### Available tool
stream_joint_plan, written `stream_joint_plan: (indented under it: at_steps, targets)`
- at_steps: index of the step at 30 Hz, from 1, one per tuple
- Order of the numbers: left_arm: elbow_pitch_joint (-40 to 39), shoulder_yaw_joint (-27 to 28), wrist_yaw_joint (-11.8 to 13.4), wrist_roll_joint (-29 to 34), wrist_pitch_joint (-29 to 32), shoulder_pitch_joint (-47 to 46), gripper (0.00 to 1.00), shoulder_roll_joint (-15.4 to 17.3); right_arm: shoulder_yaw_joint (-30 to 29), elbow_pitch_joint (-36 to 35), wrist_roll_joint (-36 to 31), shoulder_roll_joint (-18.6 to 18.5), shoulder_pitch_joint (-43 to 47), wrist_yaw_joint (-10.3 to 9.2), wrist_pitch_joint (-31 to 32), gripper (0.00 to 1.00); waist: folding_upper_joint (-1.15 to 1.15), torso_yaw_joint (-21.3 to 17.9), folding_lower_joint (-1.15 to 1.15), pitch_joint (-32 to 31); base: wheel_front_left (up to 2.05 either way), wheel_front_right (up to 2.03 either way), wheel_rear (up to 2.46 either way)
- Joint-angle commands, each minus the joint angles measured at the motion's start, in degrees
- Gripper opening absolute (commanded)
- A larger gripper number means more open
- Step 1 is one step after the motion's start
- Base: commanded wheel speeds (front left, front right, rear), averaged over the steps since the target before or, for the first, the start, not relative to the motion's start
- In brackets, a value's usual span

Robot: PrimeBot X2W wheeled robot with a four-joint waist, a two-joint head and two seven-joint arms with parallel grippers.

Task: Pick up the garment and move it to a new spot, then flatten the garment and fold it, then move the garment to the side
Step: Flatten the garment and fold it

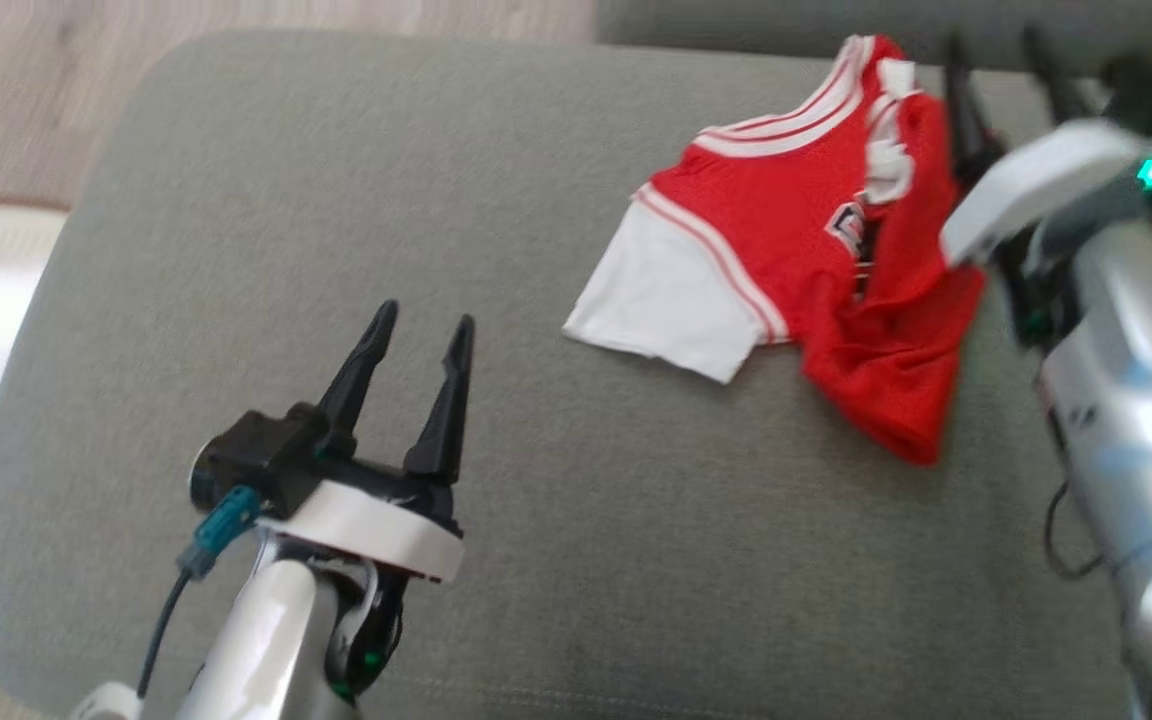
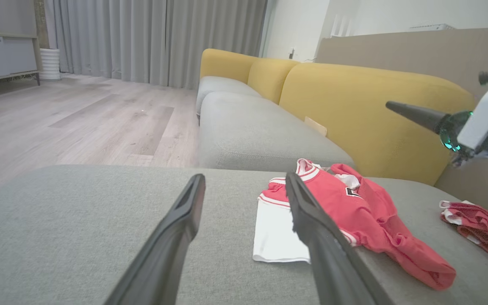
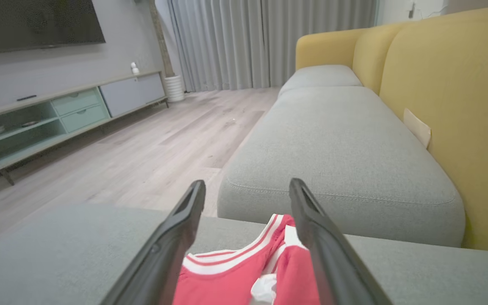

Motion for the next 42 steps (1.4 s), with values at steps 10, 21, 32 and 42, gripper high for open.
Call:
stream_joint_plan:
  at_steps: [10, 21, 32, 42]
  targets:
    - [-3.3, 5.6, 0.9, -0.5, -0.3, 2.9, 1.00, 0.2, 0.8, -18.7, 0.5, 3.8, 20.4, -0.05, -5.9, 1.00, 0.00, -9.8, 0.00, -7.8, 0.00, 0.00, 0.00]
    - [-3.8, 7.2, 1.5, -0.8, -0.3, 6.3, 1.00, 0.2, -6.0, -34.2, -6.5, 9.2, 39.8, -0.05, -6.8, 1.00, 0.00, -13.6, 0.00, -9.4, 0.00, 0.00, 0.00]
    - [-3.9, 6.6, 1.4, -0.7, -0.3, 7.6, 1.00, 0.2, -7.2, -40.1, -6.0, 9.5, 44.9, -0.05, -6.2, 1.00, 0.00, -12.8, 0.00, -9.1, 0.00, 0.00, 0.00]
    - [-2.9, 4.3, 0.9, -1.2, -0.3, 6.0, 1.00, 0.2, -1.0, -37.8, -11.3, 9.5, 41.8, -0.05, -0.2, 1.00, 0.00, -8.2, 0.00, -5.8, 0.00, 0.00, 0.00]
